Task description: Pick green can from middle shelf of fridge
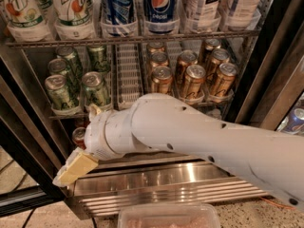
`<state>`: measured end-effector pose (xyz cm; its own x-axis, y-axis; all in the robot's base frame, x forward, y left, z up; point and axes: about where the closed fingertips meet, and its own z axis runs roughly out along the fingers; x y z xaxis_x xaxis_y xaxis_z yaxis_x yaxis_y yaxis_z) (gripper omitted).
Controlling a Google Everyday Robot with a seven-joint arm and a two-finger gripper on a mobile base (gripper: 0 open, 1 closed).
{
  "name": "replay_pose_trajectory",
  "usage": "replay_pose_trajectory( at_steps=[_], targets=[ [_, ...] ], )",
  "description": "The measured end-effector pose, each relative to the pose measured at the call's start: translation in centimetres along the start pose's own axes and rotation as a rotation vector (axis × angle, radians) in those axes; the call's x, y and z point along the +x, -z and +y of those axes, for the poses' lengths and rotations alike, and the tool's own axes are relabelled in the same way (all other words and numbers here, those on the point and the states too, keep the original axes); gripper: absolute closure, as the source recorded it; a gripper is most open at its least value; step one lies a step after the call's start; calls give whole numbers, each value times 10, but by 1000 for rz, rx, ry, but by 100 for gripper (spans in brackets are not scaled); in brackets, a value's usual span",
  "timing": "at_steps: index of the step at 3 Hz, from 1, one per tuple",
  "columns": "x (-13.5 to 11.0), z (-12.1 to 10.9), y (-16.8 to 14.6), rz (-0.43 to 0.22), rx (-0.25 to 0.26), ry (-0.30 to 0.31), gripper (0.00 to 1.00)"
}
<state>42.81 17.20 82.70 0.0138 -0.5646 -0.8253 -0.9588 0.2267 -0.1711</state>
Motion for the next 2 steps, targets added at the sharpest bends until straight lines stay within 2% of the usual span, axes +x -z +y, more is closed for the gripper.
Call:
replay_pose_trajectory(
  at_steps=[1,2],
  targets=[
    [0,0,0,0,0,0,0],
    [-3,1,-10,-35,23,-11,0]
  ],
)
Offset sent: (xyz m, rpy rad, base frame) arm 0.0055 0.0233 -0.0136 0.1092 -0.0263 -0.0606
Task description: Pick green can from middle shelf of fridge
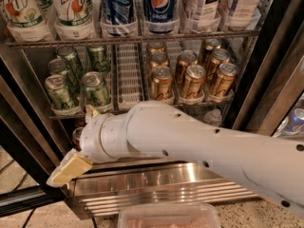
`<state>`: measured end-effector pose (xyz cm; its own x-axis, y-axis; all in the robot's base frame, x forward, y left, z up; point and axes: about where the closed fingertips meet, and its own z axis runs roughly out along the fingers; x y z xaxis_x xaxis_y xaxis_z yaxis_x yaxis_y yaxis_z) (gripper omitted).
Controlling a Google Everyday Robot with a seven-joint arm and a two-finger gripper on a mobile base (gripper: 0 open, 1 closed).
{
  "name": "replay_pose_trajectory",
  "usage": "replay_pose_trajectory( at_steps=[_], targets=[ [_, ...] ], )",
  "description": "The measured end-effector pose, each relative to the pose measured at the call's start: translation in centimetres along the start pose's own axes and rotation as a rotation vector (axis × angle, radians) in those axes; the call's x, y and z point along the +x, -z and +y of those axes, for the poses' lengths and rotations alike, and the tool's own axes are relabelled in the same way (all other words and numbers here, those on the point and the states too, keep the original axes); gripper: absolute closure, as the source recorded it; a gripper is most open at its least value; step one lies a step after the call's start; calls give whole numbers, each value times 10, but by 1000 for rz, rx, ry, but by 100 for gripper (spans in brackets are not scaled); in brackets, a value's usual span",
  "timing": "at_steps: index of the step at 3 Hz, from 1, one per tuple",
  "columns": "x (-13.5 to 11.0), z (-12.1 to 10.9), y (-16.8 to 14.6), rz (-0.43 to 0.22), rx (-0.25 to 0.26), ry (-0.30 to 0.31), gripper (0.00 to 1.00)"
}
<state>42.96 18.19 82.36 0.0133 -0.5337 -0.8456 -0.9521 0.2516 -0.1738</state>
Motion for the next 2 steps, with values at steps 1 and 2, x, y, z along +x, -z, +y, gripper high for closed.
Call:
replay_pose_trajectory(
  at_steps=[1,2],
  targets=[
    [-3,-2,-17,-51,63,-15,0],
    [-5,-9,-23,-84,173,-24,0]
  ],
)
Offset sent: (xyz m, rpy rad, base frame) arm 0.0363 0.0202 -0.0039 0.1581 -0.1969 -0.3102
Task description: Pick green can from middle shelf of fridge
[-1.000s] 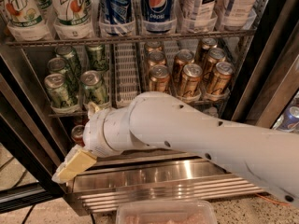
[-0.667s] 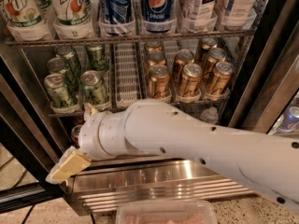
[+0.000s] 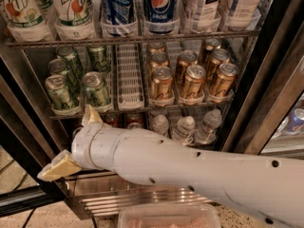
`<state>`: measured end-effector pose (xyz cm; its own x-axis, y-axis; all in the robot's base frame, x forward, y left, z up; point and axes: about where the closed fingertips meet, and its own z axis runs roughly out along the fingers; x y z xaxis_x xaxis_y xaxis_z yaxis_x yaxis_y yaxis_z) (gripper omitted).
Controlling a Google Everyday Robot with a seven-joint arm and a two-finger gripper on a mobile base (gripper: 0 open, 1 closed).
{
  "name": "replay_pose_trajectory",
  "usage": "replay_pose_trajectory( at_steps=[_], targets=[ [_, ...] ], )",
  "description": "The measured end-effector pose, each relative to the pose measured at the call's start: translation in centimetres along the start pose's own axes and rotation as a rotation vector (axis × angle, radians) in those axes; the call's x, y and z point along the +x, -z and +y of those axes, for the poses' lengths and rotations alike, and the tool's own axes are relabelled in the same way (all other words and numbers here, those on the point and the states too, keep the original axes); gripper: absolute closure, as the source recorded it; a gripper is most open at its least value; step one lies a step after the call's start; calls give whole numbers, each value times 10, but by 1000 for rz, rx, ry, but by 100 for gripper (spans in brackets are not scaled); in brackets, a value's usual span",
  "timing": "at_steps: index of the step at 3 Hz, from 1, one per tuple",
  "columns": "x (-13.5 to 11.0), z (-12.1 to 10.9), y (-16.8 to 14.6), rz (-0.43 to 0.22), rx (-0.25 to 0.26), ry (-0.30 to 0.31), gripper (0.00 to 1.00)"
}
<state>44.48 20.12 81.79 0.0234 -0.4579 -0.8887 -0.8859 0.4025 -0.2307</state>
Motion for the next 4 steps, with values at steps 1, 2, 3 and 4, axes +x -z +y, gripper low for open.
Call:
replay_pose_trajectory(
  at_steps=[1,2,3,4],
  targets=[
    [0,-2,-1,-12,113,-4,0],
    [-4,-12,-5,-52,213,-24,0],
    [-6,-18,-12,-105,298,-74,0],
    [-9,-20,-23,-153,347,-117,0]
  ],
)
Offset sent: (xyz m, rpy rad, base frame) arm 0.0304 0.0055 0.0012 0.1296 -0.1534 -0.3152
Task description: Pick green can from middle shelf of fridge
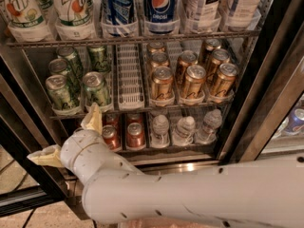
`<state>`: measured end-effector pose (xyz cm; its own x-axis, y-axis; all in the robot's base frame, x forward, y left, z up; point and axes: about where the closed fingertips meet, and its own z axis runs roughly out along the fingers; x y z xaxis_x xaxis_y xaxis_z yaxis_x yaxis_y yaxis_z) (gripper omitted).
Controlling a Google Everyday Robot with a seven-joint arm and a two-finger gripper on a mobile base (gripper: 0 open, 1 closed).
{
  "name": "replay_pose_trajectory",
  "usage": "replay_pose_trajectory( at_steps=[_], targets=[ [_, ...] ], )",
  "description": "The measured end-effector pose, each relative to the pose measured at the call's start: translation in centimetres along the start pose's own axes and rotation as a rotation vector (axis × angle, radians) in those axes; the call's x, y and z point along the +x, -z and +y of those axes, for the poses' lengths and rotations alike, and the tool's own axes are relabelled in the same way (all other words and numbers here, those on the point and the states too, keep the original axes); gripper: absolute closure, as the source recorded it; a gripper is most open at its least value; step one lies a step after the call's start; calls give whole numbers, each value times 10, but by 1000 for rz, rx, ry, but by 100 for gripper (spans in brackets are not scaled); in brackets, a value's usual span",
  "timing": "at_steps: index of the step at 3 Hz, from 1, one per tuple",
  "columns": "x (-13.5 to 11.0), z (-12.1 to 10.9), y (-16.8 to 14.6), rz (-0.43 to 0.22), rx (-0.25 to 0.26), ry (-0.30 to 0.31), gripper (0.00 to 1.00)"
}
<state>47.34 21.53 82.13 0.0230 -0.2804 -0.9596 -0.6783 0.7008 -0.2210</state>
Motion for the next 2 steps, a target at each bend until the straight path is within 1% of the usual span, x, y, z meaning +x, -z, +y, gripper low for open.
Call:
replay_pose_trajectory(
  at_steps=[1,2],
  targets=[
    [-1,3,-8,-29,31,-26,0],
    [-2,3,-13,-46,83,-41,0]
  ],
)
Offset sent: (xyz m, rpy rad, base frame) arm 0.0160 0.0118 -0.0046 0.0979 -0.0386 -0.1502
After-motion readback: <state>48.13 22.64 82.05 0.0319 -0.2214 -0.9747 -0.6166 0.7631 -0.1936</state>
